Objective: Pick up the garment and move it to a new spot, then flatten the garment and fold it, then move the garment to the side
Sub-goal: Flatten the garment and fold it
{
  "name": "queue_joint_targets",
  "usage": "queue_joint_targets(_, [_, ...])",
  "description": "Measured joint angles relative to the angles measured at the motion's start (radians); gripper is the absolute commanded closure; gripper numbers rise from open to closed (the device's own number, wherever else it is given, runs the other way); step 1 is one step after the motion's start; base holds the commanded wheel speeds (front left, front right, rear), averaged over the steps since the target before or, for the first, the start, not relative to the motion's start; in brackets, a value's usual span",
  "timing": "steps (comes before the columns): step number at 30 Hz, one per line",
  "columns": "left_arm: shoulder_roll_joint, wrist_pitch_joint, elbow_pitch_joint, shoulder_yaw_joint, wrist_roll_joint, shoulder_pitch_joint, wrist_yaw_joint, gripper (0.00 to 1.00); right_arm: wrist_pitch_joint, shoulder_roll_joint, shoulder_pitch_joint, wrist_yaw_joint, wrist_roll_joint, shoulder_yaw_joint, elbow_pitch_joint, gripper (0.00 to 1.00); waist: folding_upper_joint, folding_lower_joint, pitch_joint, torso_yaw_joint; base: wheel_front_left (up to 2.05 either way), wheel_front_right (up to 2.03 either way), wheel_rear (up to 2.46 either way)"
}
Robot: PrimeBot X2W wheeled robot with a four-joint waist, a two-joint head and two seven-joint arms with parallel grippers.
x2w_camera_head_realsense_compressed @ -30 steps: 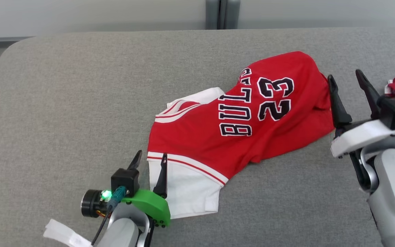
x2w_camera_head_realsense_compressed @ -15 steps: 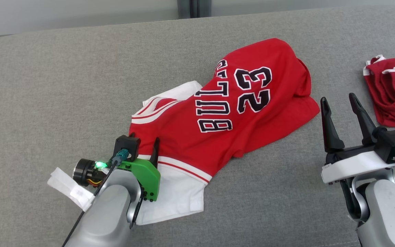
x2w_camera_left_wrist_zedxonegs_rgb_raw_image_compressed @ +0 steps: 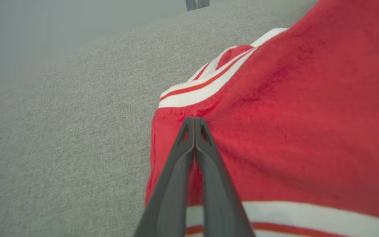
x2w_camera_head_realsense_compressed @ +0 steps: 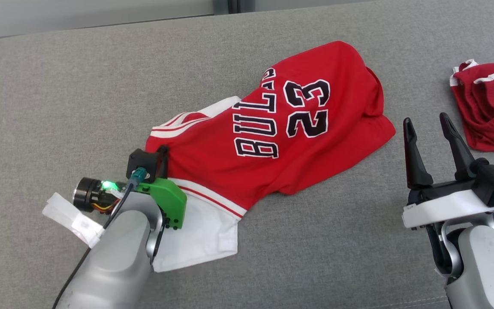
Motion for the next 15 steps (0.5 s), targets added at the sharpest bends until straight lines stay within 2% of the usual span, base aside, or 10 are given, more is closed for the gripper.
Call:
queue_joint_targets(8, [0.06, -0.022, 0.009, 0.038, -0.004, -0.092, 0.028, 1.0, 0.0, 0.003, 0.0, 0.0, -0.007, -0.007, -0.011, 0.0, 0.0, 0.0, 0.011, -0.001, 0.0, 0.0, 0.0])
queue_joint_targets(15, [0.123, -0.021, 0.076, 0.084, -0.031, -0.139, 0.062, 1.0, 0.006, 0.01, 0.001, 0.0, -0.032, -0.061, 0.053, 0.0, 0.0, 0.0, 0.018, -0.016, 0.0, 0.0, 0.0])
